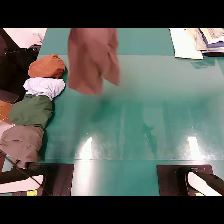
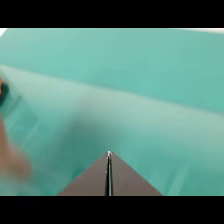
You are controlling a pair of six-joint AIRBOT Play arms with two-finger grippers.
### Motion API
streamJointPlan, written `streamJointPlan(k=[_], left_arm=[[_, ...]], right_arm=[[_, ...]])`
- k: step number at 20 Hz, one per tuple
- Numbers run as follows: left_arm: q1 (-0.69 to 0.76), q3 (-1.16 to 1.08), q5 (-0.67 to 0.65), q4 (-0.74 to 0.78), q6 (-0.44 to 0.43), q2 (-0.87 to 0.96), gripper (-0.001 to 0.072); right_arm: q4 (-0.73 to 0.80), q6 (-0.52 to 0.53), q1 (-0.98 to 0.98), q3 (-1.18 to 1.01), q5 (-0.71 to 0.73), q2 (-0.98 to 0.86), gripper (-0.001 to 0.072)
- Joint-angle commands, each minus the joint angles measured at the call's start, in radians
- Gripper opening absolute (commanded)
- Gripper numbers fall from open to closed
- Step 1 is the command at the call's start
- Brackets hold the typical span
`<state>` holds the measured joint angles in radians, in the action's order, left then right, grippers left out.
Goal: Fold the shirts.
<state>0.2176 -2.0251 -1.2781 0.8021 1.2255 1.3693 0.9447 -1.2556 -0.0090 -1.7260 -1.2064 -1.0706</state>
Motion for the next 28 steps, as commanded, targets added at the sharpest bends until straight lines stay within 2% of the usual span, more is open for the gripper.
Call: streamJointPlan(k=[1,5,6,7,8,9,10,13,17,22,25,28], left_arm=[[0.081,0.143,-0.098,-0.027,-0.054,-0.069,0.0024],[0.127,0.393,-0.009,0.081,-0.055,-0.016,0.0025],[0.122,0.439,0.018,0.114,-0.055,0.010,0.0115],[0.115,0.464,0.035,0.153,-0.040,0.034,0.0446],[0.103,0.467,0.031,0.187,0.016,0.059,0.0683],[0.076,0.467,0.018,0.195,0.066,0.070,0.0624],[0.035,0.467,-0.009,0.187,0.085,0.065,0.0602],[-0.100,0.489,-0.114,0.186,0.085,-0.007,0.0602],[-0.152,0.837,-0.105,0.182,0.085,-0.207,0.0602],[-0.150,1.392,0.045,-0.002,0.087,-0.379,0.0602],[-0.150,1.567,0.135,-0.100,0.053,-0.381,0.0602],[-0.150,1.641,0.218,-0.153,0.023,-0.381,0.0602]], right_arm=[[-0.002,-0.001,0.001,-0.058,-0.017,0.000,0.0013],[-0.002,-0.001,0.001,-0.057,-0.089,0.000,0.0012],[-0.001,-0.001,0.001,-0.057,-0.101,0.000,0.0012],[-0.001,-0.001,0.001,-0.057,-0.113,0.000,0.0012],[0.000,-0.001,0.001,-0.057,-0.115,0.000,0.0012],[0.000,-0.001,0.001,-0.057,-0.114,0.000,0.0012],[0.001,-0.001,0.001,-0.057,-0.114,0.000,0.0012],[0.001,-0.001,0.001,-0.057,-0.114,0.000,0.0012],[0.001,-0.001,0.001,-0.057,-0.114,-0.003,0.0012],[-0.010,-0.001,0.001,-0.057,-0.140,-0.047,0.0013],[-0.010,-0.001,0.001,-0.057,-0.171,-0.079,0.0012],[-0.010,-0.001,0.001,-0.057,-0.174,-0.100,0.0012]])
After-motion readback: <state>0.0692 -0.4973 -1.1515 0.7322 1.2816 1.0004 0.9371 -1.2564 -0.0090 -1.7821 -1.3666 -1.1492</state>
